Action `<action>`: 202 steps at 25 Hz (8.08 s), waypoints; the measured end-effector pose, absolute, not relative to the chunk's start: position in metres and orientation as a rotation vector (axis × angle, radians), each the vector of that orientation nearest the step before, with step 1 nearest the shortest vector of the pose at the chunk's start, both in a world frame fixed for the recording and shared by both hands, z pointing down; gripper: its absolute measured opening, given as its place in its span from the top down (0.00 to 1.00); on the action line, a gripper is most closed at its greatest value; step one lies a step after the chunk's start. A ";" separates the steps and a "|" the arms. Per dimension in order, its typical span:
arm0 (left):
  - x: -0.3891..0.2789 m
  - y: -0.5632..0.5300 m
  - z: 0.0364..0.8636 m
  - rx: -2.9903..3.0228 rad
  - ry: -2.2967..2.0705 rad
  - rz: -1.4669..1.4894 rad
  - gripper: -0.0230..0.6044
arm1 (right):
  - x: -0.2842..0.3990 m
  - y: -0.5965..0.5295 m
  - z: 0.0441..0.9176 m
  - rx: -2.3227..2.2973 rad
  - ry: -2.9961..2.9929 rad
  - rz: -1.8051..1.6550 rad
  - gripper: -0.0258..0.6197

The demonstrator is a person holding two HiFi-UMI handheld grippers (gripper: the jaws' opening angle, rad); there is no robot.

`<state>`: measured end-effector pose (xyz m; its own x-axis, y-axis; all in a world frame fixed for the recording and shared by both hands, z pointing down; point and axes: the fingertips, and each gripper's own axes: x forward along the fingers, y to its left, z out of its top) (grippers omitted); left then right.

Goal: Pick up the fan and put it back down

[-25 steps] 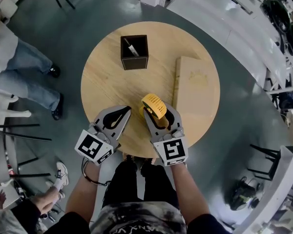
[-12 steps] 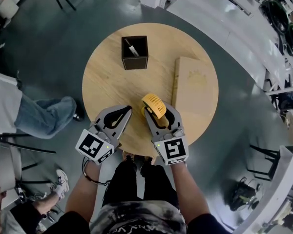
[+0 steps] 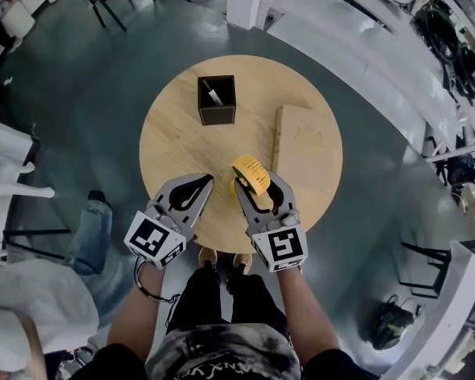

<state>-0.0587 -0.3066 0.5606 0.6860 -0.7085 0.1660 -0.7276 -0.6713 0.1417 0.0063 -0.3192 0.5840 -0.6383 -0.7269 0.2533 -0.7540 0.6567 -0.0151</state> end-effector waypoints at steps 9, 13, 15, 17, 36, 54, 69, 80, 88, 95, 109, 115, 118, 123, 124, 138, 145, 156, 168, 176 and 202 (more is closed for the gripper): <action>-0.051 -0.292 0.494 2.711 -1.184 0.132 0.94 | 0.015 -0.303 0.507 1.223 -2.681 0.121 0.68; -0.047 -0.281 0.462 2.722 -1.184 0.136 0.94 | 0.019 -0.295 0.470 1.238 -2.685 0.097 0.68; -0.046 -0.276 0.444 2.722 -1.184 0.138 0.94 | 0.022 -0.292 0.450 1.243 -2.690 0.088 0.68; -0.044 -0.272 0.427 2.725 -1.186 0.139 0.94 | 0.023 -0.288 0.431 1.247 -2.700 0.082 0.68; -0.051 -0.241 0.282 2.832 -1.230 0.069 0.94 | 0.018 -0.251 0.276 1.266 -2.791 -0.058 0.68; -0.054 -0.216 0.273 2.862 -1.210 0.054 0.94 | 0.012 -0.225 0.263 1.287 -2.796 -0.086 0.68; -0.060 -0.221 0.280 2.845 -1.212 0.052 0.94 | 0.009 -0.231 0.268 1.301 -2.795 -0.059 0.68; -0.056 -0.232 0.292 2.849 -1.204 0.045 0.94 | 0.010 -0.243 0.282 1.286 -2.799 -0.045 0.68; -0.056 -0.244 0.329 2.847 -1.172 0.074 0.94 | 0.006 -0.254 0.319 1.287 -2.811 -0.008 0.68; -0.054 -0.255 0.381 2.851 -1.130 0.093 0.94 | 0.007 -0.266 0.373 1.290 -2.799 0.026 0.68; -0.047 -0.277 0.493 2.819 -1.114 0.110 0.94 | 0.013 -0.292 0.504 1.321 -2.794 0.081 0.69; -0.047 -0.279 0.540 2.788 -1.115 0.126 0.94 | 0.010 -0.299 0.560 1.326 -2.796 0.101 0.69; -0.049 -0.278 0.559 2.770 -1.117 0.133 0.94 | 0.007 -0.302 0.582 1.324 -2.790 0.117 0.69; -0.047 -0.279 0.580 2.754 -1.114 0.129 0.94 | 0.006 -0.306 0.611 1.330 -2.769 0.134 0.69; -0.047 -0.279 0.583 2.751 -1.114 0.129 0.94 | 0.006 -0.306 0.615 1.330 -2.764 0.135 0.69; -0.047 -0.274 0.590 2.724 -1.121 0.123 0.94 | 0.008 -0.298 0.643 1.312 -2.651 0.229 0.68; -0.046 -0.268 0.584 2.722 -1.121 0.122 0.94 | 0.011 -0.297 0.639 1.328 -2.623 0.245 0.67; -0.045 -0.265 0.580 2.730 -1.118 0.131 0.94 | 0.016 -0.292 0.637 1.335 -2.617 0.247 0.67; -0.038 -0.260 0.571 2.744 -1.109 0.136 0.94 | 0.020 -0.286 0.628 1.309 -2.639 0.265 0.44; -0.039 -0.254 0.562 2.742 -1.116 0.137 0.94 | 0.017 -0.277 0.624 1.241 -2.647 0.282 0.21; -0.030 -0.222 0.507 2.735 -1.134 0.193 0.94 | 0.042 -0.233 0.570 1.217 -2.624 0.307 0.05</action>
<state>-0.0300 -0.2216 0.5070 0.7015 -0.6880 0.1856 -0.7106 -0.6948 0.1104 0.0423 -0.2330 0.5696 -0.6276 -0.7206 0.2947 -0.7691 0.6325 -0.0914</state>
